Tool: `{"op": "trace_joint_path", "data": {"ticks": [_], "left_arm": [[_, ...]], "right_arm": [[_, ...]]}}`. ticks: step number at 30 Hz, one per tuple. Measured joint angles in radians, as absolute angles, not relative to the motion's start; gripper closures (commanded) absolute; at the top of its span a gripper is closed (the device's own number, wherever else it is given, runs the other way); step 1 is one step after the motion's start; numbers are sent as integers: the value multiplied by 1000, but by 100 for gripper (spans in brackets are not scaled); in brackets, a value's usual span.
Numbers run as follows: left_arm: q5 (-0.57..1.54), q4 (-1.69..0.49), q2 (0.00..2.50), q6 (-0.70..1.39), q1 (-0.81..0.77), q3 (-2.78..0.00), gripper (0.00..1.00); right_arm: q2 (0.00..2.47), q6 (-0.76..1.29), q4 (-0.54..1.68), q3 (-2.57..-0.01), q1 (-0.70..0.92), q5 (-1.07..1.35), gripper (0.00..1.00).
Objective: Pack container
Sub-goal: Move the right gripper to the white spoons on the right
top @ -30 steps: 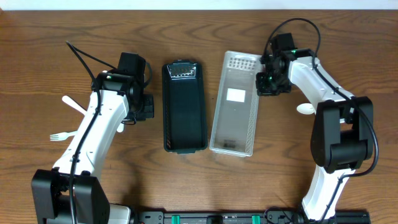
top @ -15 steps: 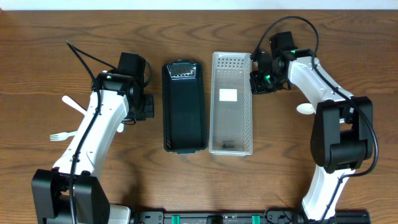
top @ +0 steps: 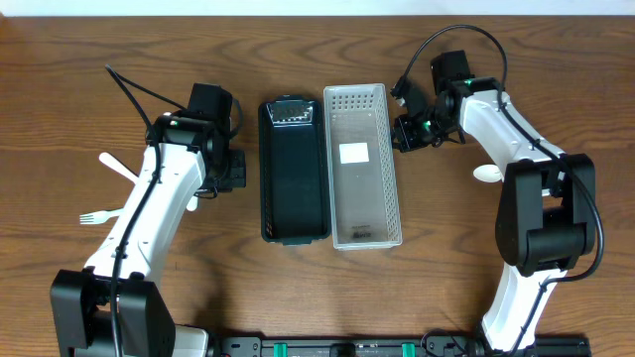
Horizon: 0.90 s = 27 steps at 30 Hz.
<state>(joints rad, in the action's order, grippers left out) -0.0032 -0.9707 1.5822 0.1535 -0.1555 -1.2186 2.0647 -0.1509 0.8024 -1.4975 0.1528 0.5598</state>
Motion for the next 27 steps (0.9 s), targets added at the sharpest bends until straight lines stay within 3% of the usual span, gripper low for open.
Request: {"op": "trace_joint_path", "data": {"ticks": [6,8,12,15,23,27], "left_arm": [[-4,-959,1582,154,-155,-1219,89],[-4,-957,1582,150,-155,-1219,75],[-3,-955,1582,153,-155,-1219,64],[-3,-953,1582,155,-155,-1219,62],[-3,-953,1582,157,-155,-1219,62],[-3,-953,1582,157,-155,-1219,62]], "right_arm": [[2064,-56,806,-1497,141,366,93],[2063,-22,819,-1501,123,297,89],[2032,37,885,-1559,49,174,46],[1953,57,936,-1641,-22,120,25],[1666,57,1118,-1772,-229,67,25],[1690,22,1179,-1758,-280,59,26]]}}
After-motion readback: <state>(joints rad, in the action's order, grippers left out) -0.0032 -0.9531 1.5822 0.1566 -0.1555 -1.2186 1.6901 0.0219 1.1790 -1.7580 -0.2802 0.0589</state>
